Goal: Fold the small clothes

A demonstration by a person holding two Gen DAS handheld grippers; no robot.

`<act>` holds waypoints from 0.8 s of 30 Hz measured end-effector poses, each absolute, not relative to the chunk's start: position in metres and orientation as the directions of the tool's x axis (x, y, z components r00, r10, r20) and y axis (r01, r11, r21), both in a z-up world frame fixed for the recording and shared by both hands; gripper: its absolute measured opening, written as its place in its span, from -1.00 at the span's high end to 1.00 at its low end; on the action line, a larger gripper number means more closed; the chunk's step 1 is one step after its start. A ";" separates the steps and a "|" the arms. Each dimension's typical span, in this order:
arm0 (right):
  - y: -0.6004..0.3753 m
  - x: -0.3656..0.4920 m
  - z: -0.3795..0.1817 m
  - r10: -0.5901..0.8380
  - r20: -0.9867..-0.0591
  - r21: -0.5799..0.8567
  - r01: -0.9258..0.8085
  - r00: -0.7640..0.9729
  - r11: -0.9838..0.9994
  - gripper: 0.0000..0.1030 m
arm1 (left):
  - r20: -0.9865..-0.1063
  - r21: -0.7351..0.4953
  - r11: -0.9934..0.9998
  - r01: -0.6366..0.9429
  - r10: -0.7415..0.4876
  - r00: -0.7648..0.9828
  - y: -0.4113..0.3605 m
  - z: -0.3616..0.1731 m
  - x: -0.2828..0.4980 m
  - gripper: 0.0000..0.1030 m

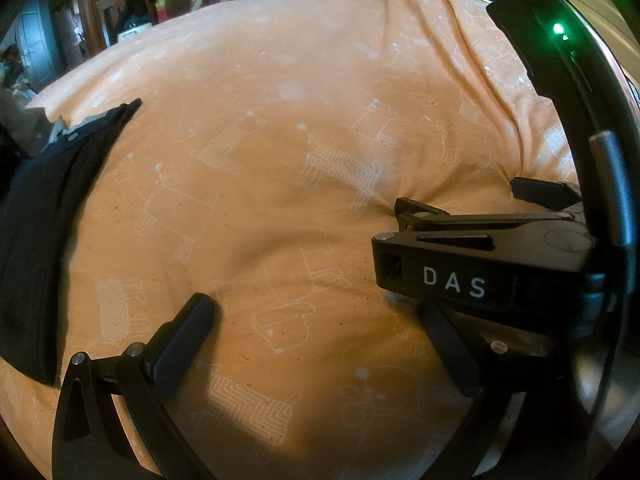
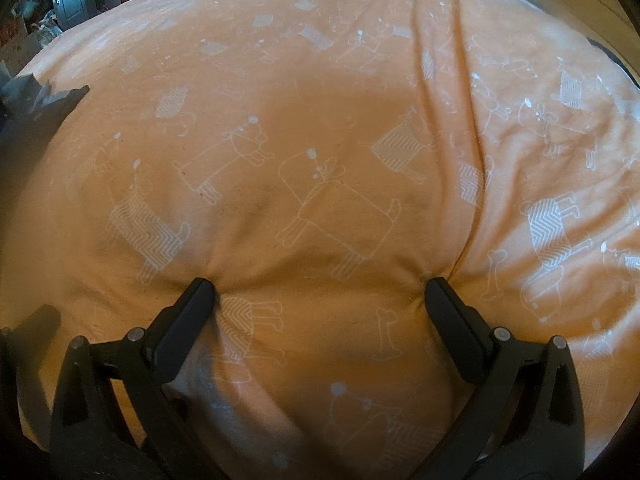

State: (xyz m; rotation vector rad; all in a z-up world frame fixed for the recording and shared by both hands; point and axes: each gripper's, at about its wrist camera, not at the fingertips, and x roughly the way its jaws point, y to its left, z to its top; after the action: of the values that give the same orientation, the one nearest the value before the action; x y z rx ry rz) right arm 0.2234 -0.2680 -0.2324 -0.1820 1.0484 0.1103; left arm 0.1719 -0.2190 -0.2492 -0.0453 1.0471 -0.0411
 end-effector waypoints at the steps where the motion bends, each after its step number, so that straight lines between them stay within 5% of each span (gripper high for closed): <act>1: -0.268 0.223 -0.233 0.006 -0.868 -0.095 -0.176 0.497 0.980 -1.00 | -0.865 -0.056 0.998 0.013 -0.055 0.500 -0.219 -0.249 0.172 -1.00; 24: -0.271 0.221 -0.233 0.015 -0.873 -0.098 -0.204 0.488 0.974 -1.00 | -0.864 -0.057 0.998 0.010 -0.055 0.500 -0.218 -0.248 0.171 -1.00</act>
State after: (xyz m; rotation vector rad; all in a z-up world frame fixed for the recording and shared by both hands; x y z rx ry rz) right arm 0.2212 -0.2708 -0.2325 -0.1985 1.0549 0.1342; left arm 0.1714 -0.2177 -0.2478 -0.0468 1.0469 -0.0392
